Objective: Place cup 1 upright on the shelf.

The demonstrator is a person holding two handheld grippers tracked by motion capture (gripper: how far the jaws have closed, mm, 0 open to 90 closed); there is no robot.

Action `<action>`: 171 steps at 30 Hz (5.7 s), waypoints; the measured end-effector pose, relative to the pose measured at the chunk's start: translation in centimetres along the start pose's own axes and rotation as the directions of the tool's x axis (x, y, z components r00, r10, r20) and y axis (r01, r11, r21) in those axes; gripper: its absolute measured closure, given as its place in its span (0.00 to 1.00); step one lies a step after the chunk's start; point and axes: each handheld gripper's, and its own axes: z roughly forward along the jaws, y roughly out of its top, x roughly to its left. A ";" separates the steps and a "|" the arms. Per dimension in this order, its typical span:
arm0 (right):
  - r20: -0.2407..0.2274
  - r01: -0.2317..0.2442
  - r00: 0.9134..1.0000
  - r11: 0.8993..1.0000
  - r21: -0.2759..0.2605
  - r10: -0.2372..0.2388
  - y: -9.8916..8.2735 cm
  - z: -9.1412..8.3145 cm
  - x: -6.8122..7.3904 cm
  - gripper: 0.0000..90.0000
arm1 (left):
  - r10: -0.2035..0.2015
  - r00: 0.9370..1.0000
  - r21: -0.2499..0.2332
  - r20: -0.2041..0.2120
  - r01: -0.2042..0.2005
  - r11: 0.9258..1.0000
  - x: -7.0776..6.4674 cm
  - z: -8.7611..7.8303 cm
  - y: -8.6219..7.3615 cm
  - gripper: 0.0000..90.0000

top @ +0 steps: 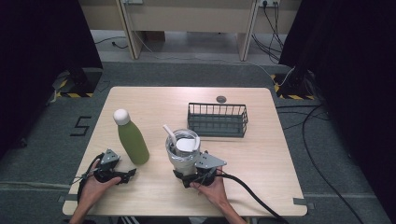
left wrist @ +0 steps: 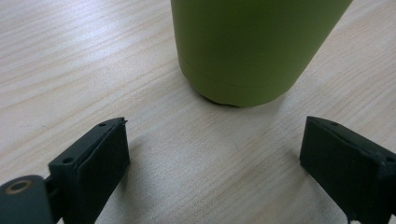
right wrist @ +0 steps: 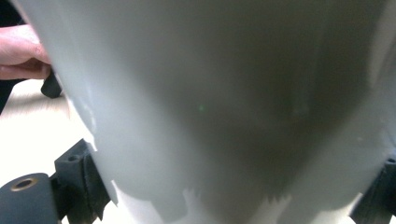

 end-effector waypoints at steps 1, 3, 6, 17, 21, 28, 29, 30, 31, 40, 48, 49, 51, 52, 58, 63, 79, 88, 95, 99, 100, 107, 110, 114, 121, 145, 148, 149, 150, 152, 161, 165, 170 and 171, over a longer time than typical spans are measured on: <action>-0.001 -0.002 1.000 1.000 -0.004 0.002 0.0 0.0 0.0 0.10 | 0.000 1.000 0.000 0.000 0.000 1.000 0.0 0.0 0.0 0.08; -0.001 -0.002 1.000 1.000 -0.005 0.002 0.0 0.0 0.0 0.11 | 0.000 1.000 -0.001 0.000 0.000 1.000 0.0 0.0 0.0 0.08; 0.008 0.012 1.000 1.000 -0.006 -0.012 0.0 0.0 0.1 0.11 | 0.001 1.000 0.000 0.000 -0.001 1.000 0.0 0.0 0.0 0.08; 0.028 0.012 1.000 1.000 -0.011 -0.011 0.1 -0.1 0.4 0.12 | 0.002 1.000 -0.001 0.001 -0.002 1.000 0.0 0.0 0.0 0.08; 0.029 0.003 1.000 1.000 -0.014 -0.002 0.1 -0.1 0.4 0.12 | 0.003 1.000 -0.001 0.002 -0.003 1.000 0.0 0.0 0.0 0.09; 0.040 0.019 0.999 0.999 -0.032 -0.018 0.8 -0.7 0.4 0.12 | 0.004 1.000 -0.001 0.002 -0.004 1.000 0.0 0.0 0.0 0.09; 0.043 0.017 0.999 0.999 -0.034 -0.015 0.9 -0.7 0.4 0.12 | 0.005 1.000 -0.001 0.002 -0.005 1.000 0.0 0.0 0.0 0.09; 0.042 0.015 0.999 0.999 -0.038 -0.013 1.0 -0.9 0.3 0.12 | 0.005 1.000 -0.001 0.002 -0.005 1.000 0.0 0.0 0.0 0.09; 0.043 0.010 0.999 0.999 -0.042 -0.009 1.1 -1.0 0.2 0.12 | 0.004 1.000 -0.001 0.002 -0.004 1.000 0.0 0.0 0.0 0.09; 0.054 0.010 0.999 0.998 -0.061 -0.007 1.8 -1.7 -0.2 0.12 | 0.005 1.000 -0.001 0.002 -0.005 1.000 0.0 0.0 0.0 0.09; 0.073 0.015 0.997 0.998 -0.067 -0.010 2.5 -2.3 -0.8 0.12 | 0.004 1.000 -0.001 0.002 -0.004 1.000 0.0 0.0 0.0 0.09; 0.073 0.015 0.997 0.998 -0.067 -0.010 2.5 -2.3 -0.8 0.12 | 0.004 1.000 -0.001 0.002 -0.004 1.000 0.0 0.0 0.0 0.09; 0.084 0.017 0.996 0.997 -0.071 -0.011 2.8 -2.7 -1.1 0.12 | 0.004 1.000 -0.002 0.002 -0.004 1.000 0.0 0.0 0.0 0.09; 0.084 0.017 0.996 0.997 -0.071 -0.011 2.8 -2.7 -1.1 0.12 | 0.004 1.000 -0.002 0.002 -0.004 1.000 0.0 0.0 0.0 0.09; 0.130 0.017 0.991 0.997 -0.074 -0.007 4.1 -3.9 -2.4 0.12 | 0.004 1.000 -0.002 0.002 -0.004 1.000 0.0 0.0 0.0 0.09; 0.161 0.023 0.987 0.997 -0.080 -0.010 4.9 -4.6 -3.2 0.12 | 0.004 1.000 -0.001 0.002 -0.004 1.000 0.0 0.0 0.0 0.09; 0.225 0.018 0.974 0.997 -0.075 -0.001 6.5 -6.0 -4.9 0.12 | 0.001 1.000 -0.002 0.004 -0.001 1.000 0.0 0.0 0.0 0.09; 0.280 0.013 0.960 0.996 -0.085 0.011 8.0 -7.1 -6.3 0.12 | 0.004 1.000 -0.001 0.002 -0.004 1.000 0.0 0.0 0.0 0.09; 0.318 0.022 0.948 0.997 -0.080 0.004 8.9 -8.0 -7.2 0.12 | 0.004 1.000 -0.002 0.002 -0.004 1.000 0.0 0.0 0.0 0.09; 0.331 0.019 0.944 0.997 -0.080 0.009 9.1 -8.2 -7.7 0.12 | 0.004 1.000 -0.002 0.002 -0.004 1.000 0.0 0.0 0.0 0.09; 0.335 0.016 0.942 0.997 -0.080 0.012 9.1 -8.3 -7.9 0.12 | 0.004 1.000 -0.002 0.002 -0.004 1.000 0.0 0.0 0.0 0.09; 0.379 0.014 0.925 0.997 -0.073 0.015 9.4 -8.7 -9.3 0.12 | 0.004 1.000 -0.002 0.003 -0.004 1.000 0.0 0.0 0.0 0.09; 0.391 0.007 0.920 0.997 -0.077 0.023 9.5 -8.9 -9.9 0.12 | 0.004 1.000 -0.002 0.002 -0.004 1.000 0.0 0.0 0.0 0.09; 0.404 0.002 0.914 0.996 -0.084 0.032 9.7 -9.1 -10.5 0.12 | 0.004 1.000 -0.002 0.003 -0.004 1.000 0.0 0.0 0.0 0.09; 0.427 0.003 0.904 0.998 -0.070 0.027 10.5 -9.1 -11.8 0.12 | 0.004 1.000 -0.002 0.002 -0.004 1.000 0.0 0.0 0.0 0.09; 0.507 -0.006 0.861 0.998 -0.067 0.040 11.8 -8.3 -16.1 0.12 | 0.001 1.000 -0.002 0.005 -0.001 1.000 0.0 0.0 0.0 0.09; 0.517 -0.018 0.854 0.998 -0.068 0.051 11.7 -8.1 -16.7 0.12 | 0.002 1.000 -0.002 0.005 -0.002 1.000 0.0 0.0 0.0 0.09; 0.521 -0.015 0.852 0.998 -0.066 0.047 11.6 -8.0 -16.9 0.12 | 0.003 1.000 -0.002 0.004 -0.003 1.000 0.0 0.0 0.0 0.09; 0.522 -0.014 0.852 0.998 -0.068 0.048 11.6 -8.0 -17.1 0.12 | 0.003 1.000 -0.002 0.004 -0.003 1.000 0.0 0.0 0.0 0.09; 0.527 -0.023 0.848 0.998 -0.066 0.054 11.5 -7.8 -17.4 0.12 | 0.003 1.000 -0.002 0.004 -0.003 1.000 0.0 0.0 0.0 0.09; 0.541 -0.032 0.839 0.997 -0.066 0.063 10.8 -7.0 -18.4 0.12 | 0.003 1.000 -0.002 0.004 -0.003 1.000 0.0 0.0 0.0 0.09; 0.546 -0.039 0.835 0.997 -0.065 0.069 10.6 -6.7 -18.7 0.12 | 0.003 1.000 -0.002 0.004 -0.003 1.000 0.0 0.0 0.0 0.09; 0.552 -0.044 0.831 0.997 -0.063 0.071 10.3 -6.5 -18.9 0.12 | 0.003 1.000 -0.002 0.004 -0.003 1.000 0.0 0.0 0.0 0.09; 0.553 -0.045 0.830 0.997 -0.062 0.072 10.2 -6.4 -19.0 0.12 | 0.003 1.000 -0.002 0.004 -0.003 1.000 0.0 0.0 0.0 0.09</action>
